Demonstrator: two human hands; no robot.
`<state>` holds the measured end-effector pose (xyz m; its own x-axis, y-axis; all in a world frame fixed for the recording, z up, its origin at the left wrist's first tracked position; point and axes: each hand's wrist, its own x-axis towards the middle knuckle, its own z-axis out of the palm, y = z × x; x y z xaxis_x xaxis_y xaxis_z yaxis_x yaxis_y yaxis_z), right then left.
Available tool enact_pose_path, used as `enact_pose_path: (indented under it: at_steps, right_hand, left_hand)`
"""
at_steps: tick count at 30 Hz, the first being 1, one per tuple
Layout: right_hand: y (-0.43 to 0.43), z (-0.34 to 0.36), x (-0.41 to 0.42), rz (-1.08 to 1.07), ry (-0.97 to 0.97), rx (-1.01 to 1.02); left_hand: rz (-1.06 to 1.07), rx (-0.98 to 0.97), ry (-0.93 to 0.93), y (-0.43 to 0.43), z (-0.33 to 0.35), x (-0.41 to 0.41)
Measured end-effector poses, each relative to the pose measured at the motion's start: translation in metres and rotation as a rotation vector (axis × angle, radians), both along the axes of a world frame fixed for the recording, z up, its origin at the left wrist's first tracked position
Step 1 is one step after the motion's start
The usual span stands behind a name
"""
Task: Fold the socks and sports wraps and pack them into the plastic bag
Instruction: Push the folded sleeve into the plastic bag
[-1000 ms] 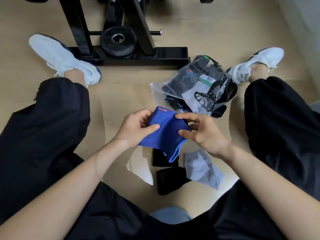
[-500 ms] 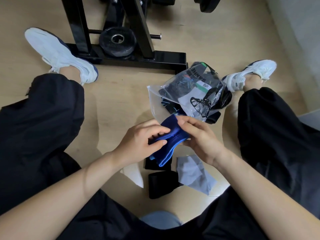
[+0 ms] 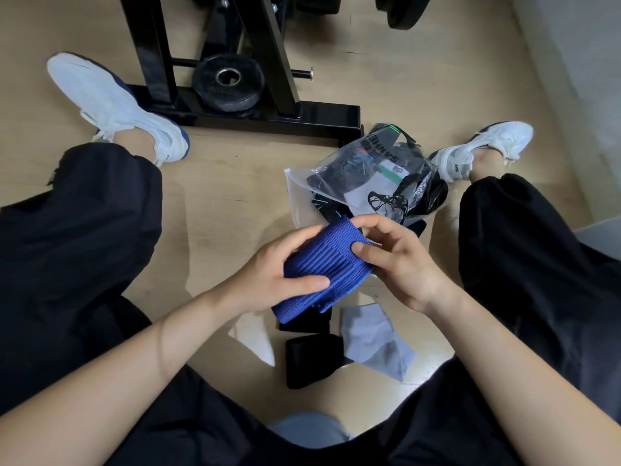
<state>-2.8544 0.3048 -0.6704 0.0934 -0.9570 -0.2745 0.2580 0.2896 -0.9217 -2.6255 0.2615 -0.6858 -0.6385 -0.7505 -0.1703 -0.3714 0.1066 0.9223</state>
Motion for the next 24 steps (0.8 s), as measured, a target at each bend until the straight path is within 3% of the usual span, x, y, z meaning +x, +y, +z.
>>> enact_pose_path:
  at_steps: [5,10,16,20,24]
  right_hand:
    - [0.001,0.000,0.003,-0.150,0.032,-0.004]
    - [0.002,-0.001,0.016,-0.231,0.023,0.037]
    - [0.019,-0.010,0.048,-0.016,0.127,-0.020]
    - [0.022,-0.014,0.062,0.175,0.164,0.014]
    - [0.023,-0.018,0.061,0.239,0.201,-0.083]
  left_hand:
    - [-0.045,0.043,0.015,0.003,-0.002,-0.002]
    - [0.202,0.097,0.114,0.004,-0.003,-0.006]
    - [0.393,0.120,0.172,0.004,-0.003,-0.010]
    - [0.385,0.168,0.183,0.009,-0.001,-0.018]
    - [0.344,0.163,0.175,0.011,-0.001,-0.019]
